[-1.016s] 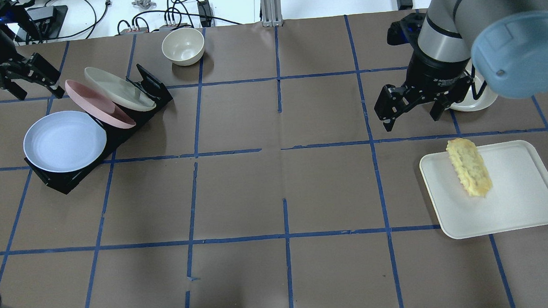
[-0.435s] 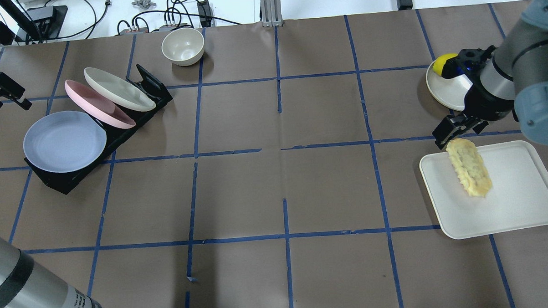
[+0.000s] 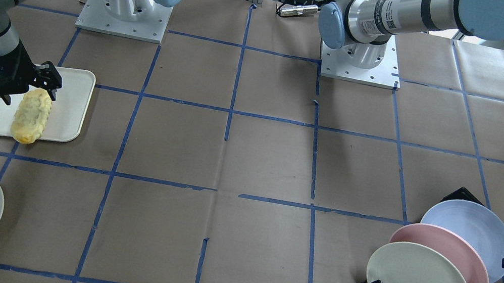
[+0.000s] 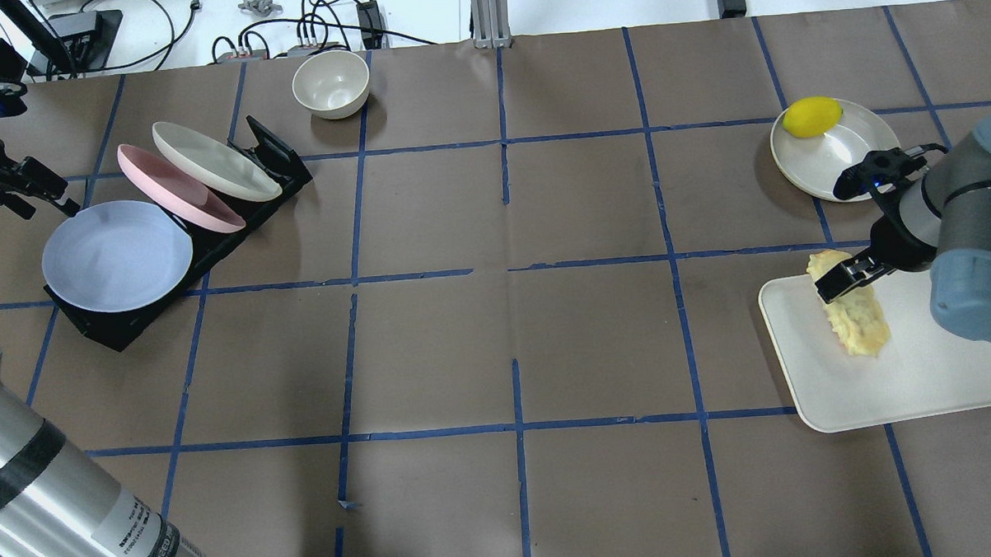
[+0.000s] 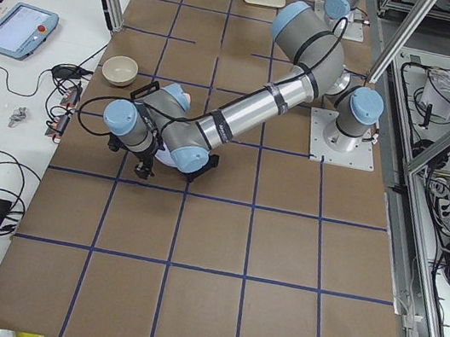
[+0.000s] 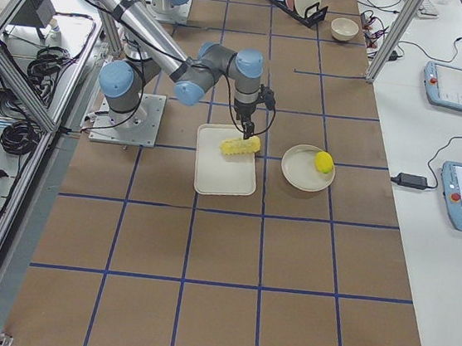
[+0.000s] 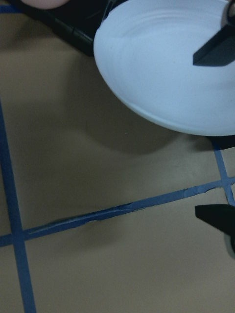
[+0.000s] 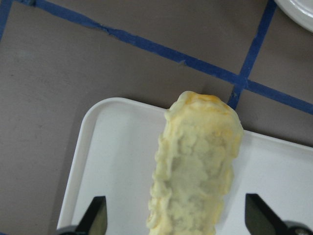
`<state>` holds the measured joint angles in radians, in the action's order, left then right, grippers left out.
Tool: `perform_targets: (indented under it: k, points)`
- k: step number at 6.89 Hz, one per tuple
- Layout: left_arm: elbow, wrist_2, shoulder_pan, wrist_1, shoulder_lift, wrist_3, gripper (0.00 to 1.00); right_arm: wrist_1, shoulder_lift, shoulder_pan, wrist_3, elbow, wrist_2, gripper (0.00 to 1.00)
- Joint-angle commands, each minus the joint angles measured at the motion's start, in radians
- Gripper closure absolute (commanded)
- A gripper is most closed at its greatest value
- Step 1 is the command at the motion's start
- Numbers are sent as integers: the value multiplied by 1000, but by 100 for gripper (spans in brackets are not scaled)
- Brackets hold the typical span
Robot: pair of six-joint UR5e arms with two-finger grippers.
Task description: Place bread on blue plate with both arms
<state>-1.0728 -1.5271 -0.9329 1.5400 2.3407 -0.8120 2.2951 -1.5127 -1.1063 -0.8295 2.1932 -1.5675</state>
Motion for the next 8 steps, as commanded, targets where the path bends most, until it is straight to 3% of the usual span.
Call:
perform_targets:
  k: [1,2,3,5,6,8]
  points:
    - [-4,33,5,79,17,5,7,78,78,39,-28,19,6,0]
    - [5,34,5,118,17,7,10,78,82,39,-28,25,12,0]
    - [-4,28,6,120,17,4,20,82,85,39,-28,34,12,1]
    - [-9,24,8,130,19,-3,53,93,118,40,-28,37,11,6]
    - [14,21,9,167,17,-3,79,93,120,39,-28,39,7,22]
    - [16,22,9,175,9,-3,89,84,100,34,25,17,-12,44]
